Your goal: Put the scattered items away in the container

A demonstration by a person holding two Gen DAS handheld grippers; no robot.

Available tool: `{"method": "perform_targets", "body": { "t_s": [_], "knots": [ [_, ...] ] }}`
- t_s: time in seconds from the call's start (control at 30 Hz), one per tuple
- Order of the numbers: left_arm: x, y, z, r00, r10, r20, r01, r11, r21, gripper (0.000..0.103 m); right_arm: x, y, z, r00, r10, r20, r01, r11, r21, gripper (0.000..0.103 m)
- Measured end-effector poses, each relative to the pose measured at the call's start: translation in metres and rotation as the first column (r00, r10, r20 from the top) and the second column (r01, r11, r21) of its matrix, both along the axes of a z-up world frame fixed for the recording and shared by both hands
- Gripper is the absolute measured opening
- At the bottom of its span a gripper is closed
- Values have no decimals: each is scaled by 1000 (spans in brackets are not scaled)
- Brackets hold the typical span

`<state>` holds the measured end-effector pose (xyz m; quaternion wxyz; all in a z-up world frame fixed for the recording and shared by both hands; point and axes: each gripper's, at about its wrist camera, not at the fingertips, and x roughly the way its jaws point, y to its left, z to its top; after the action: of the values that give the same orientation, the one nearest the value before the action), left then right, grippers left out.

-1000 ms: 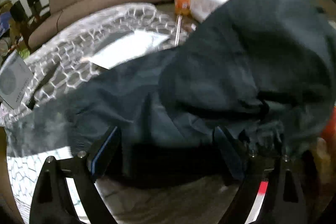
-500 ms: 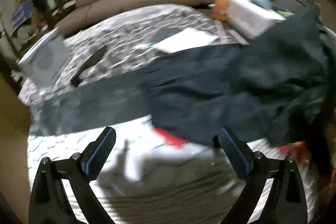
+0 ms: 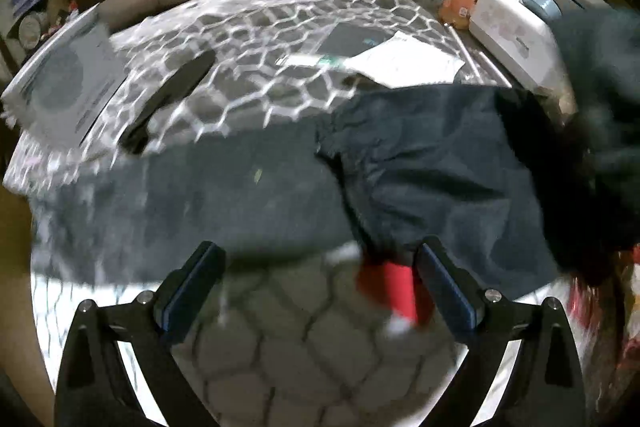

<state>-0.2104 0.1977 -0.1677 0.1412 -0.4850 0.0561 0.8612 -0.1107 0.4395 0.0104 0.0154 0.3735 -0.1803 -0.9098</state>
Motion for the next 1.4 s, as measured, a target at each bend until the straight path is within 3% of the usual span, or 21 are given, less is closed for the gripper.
{"method": "perform_targets", "body": {
  "t_s": [0.1,0.23,0.43,0.47,0.5,0.6,0.7,0.8,0.9,1.07,1.33,1.4],
  "knots": [
    [-12,21,1,1000,-27,-3,27,999,32,99,20,6,27,1000,-22,-20,22,999,32,3],
    [-17,45,1,999,-39,39,34,993,109,99,36,22,33,999,-48,-3,48,999,18,3],
    [-14,62,0,999,11,33,-17,978,208,98,44,46,34,996,-93,18,93,996,-3,3],
    [-13,60,-1,999,31,34,-38,976,215,87,45,47,34,996,-90,17,90,996,-4,3],
    [-12,59,-1,998,49,27,-54,977,209,63,46,49,35,996,-87,15,87,996,-5,3],
    [-8,53,5,1000,25,15,-27,978,209,29,46,50,35,997,-81,16,81,997,-6,3],
    [5,38,26,999,15,-49,-4,976,218,14,48,51,37,997,-79,8,79,997,-17,3],
    [31,18,66,986,0,-169,32,982,185,11,51,47,41,998,-61,-13,60,998,-29,3],
    [65,-2,109,956,-42,-291,78,990,116,11,55,36,47,998,-24,-51,22,999,-24,3],
    [120,-44,180,877,-70,-476,81,997,4,11,61,11,58,993,38,-112,-37,999,6,3],
    [189,-121,267,763,25,-646,-30,1000,2,11,94,-35,105,947,129,-295,-113,991,69,3],
    [205,-137,278,719,73,-691,-86,996,15,11,105,-50,118,934,140,-330,-117,989,87,3]
  ]
}}
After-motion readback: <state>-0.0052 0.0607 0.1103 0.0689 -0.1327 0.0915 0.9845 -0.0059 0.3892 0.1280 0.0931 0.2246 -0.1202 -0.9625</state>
